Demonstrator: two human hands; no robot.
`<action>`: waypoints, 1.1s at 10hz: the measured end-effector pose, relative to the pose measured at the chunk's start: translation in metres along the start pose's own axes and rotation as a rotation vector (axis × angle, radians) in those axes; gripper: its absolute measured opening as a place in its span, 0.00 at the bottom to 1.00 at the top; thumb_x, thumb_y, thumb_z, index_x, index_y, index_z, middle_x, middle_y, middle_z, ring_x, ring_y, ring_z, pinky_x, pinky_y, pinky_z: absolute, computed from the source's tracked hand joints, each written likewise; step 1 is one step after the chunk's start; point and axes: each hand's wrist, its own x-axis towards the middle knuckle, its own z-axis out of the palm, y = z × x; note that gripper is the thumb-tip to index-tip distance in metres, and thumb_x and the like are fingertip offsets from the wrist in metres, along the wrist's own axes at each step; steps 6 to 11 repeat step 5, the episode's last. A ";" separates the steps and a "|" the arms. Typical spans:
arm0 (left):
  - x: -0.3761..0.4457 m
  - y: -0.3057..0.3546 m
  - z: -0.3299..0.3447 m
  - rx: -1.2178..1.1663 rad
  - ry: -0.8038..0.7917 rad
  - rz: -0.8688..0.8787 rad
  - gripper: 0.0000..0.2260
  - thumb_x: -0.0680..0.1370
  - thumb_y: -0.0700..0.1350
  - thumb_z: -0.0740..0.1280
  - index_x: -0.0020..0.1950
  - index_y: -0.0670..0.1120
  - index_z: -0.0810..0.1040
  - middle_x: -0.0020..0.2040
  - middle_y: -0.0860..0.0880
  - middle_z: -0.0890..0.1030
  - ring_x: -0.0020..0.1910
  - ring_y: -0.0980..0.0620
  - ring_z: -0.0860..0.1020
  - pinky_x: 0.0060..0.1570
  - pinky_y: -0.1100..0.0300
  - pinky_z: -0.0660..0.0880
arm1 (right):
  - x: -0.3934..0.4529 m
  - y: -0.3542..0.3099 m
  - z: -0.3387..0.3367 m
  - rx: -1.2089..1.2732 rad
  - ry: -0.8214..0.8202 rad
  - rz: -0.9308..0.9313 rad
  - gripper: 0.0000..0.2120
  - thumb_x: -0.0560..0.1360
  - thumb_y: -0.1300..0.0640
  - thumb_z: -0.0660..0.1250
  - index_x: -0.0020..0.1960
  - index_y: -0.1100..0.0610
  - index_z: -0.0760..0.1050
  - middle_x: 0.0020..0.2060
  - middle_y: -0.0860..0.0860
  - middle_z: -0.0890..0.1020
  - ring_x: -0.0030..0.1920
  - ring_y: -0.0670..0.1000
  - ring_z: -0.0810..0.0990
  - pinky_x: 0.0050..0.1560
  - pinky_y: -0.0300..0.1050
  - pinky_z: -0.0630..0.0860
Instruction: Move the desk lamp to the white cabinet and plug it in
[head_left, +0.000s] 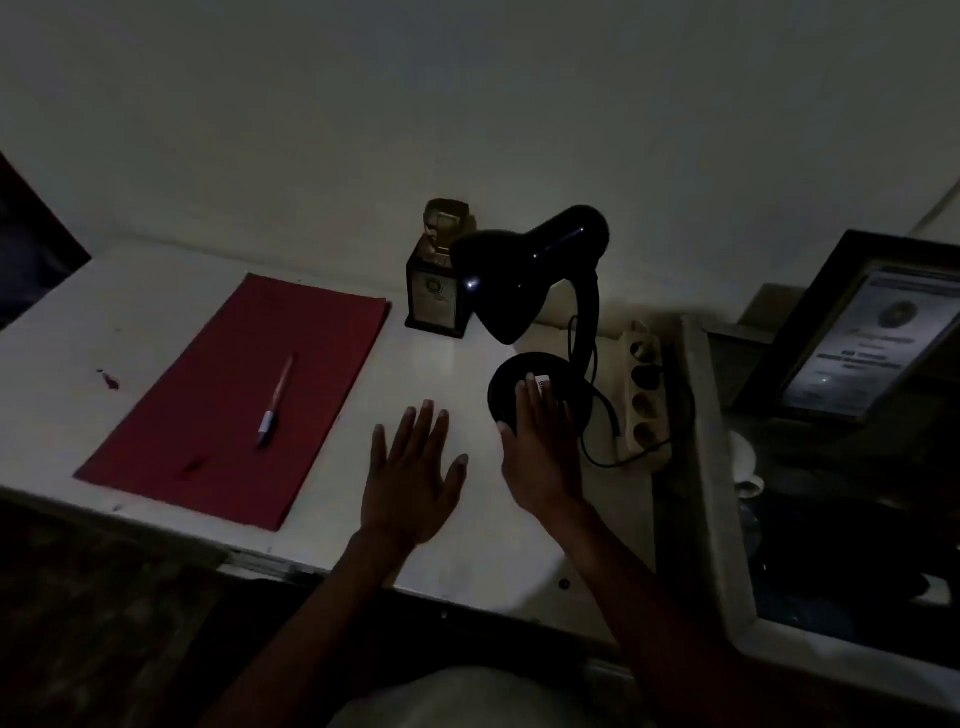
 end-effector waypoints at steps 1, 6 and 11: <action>-0.002 0.001 -0.002 0.021 -0.011 0.022 0.30 0.81 0.63 0.44 0.81 0.51 0.48 0.81 0.50 0.47 0.80 0.51 0.44 0.78 0.43 0.42 | 0.000 0.002 -0.001 0.028 -0.020 -0.007 0.30 0.83 0.47 0.52 0.80 0.58 0.51 0.80 0.54 0.54 0.80 0.54 0.49 0.79 0.53 0.48; -0.007 0.033 -0.053 -0.352 -0.071 0.010 0.29 0.82 0.59 0.54 0.81 0.51 0.51 0.82 0.49 0.48 0.80 0.49 0.48 0.76 0.48 0.45 | -0.039 0.011 -0.048 0.422 -0.039 0.088 0.30 0.81 0.53 0.58 0.80 0.53 0.52 0.80 0.49 0.55 0.80 0.53 0.50 0.79 0.49 0.52; -0.007 0.033 -0.053 -0.352 -0.071 0.010 0.29 0.82 0.59 0.54 0.81 0.51 0.51 0.82 0.49 0.48 0.80 0.49 0.48 0.76 0.48 0.45 | -0.039 0.011 -0.048 0.422 -0.039 0.088 0.30 0.81 0.53 0.58 0.80 0.53 0.52 0.80 0.49 0.55 0.80 0.53 0.50 0.79 0.49 0.52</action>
